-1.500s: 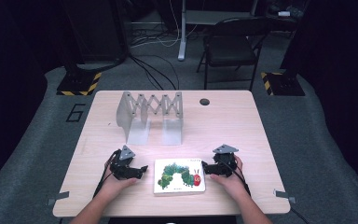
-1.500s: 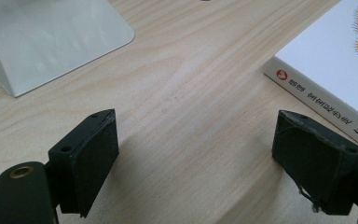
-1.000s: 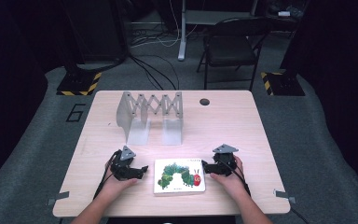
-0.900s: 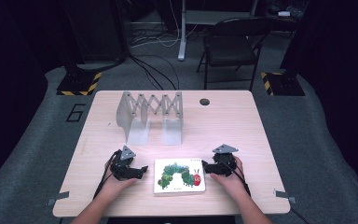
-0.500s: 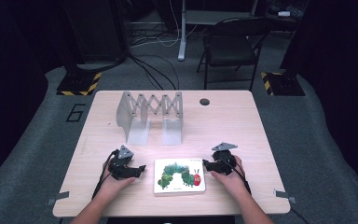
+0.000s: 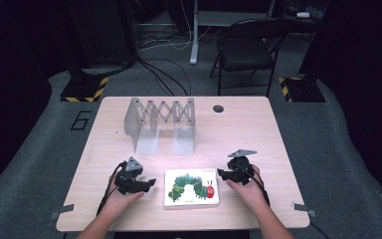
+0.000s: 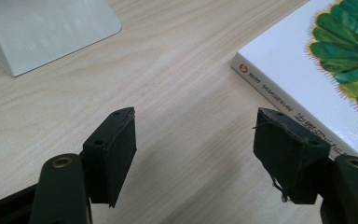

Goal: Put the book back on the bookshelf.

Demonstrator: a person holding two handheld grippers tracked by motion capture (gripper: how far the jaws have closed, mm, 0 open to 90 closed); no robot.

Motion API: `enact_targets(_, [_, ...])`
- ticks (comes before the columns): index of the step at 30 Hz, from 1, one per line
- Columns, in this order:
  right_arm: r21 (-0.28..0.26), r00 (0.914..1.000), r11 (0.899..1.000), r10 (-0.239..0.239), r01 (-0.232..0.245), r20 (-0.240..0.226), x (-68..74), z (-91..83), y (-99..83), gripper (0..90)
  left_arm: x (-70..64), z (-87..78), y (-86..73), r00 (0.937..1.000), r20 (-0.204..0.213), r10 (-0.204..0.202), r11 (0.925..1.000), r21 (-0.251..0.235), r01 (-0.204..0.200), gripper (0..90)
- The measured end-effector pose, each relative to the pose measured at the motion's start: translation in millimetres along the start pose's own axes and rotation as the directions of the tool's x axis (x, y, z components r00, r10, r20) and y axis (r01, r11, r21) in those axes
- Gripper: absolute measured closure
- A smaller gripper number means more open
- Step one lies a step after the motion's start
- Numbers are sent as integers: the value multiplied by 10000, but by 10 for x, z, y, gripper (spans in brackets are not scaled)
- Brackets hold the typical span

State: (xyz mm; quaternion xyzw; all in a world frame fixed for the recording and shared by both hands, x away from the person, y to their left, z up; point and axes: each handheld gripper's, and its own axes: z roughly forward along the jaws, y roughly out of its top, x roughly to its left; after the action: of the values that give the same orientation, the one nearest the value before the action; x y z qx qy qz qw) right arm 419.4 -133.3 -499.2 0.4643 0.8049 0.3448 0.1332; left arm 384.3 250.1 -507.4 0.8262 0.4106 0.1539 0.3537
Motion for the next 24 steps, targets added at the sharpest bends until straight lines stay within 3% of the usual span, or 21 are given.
enact_targets(3, [-14,9999,9999,106,-107,-30,31,-2,19,472,-18,-14,3,9999,90,52,9999,105,-53,298])
enact_targets(4, [-7,9998,9998,-179,179,-26,21,-8,27,472,-45,-17,0,9999,42,107,9999,98,-108,297])
enact_targets(5, [-31,10000,10000,-89,89,-22,35,-8,34,472,-61,-21,0,9999,99,47,9999,110,-48,297])
enact_targets(6, [-12,10000,10000,28,-28,3,51,-13,42,472,-64,-34,3,9996,167,243,9994,232,-247,294])
enact_targets(7, [33,9998,9998,-188,188,5,43,-20,48,472,-79,-29,-2,9998,107,195,9997,134,-197,292])
enact_targets(13, [-6,10000,10000,-15,15,-42,76,-18,77,471,-134,-63,-4,9990,369,256,9993,260,-266,290])
enact_targets(14, [57,9997,9998,-207,208,-148,70,-22,91,471,-165,-73,-5,9988,426,251,9994,224,-261,290])
enact_targets(24, [24,9987,9999,-104,105,-504,103,13,132,471,-309,-76,-2,9970,571,526,9984,168,-537,285])
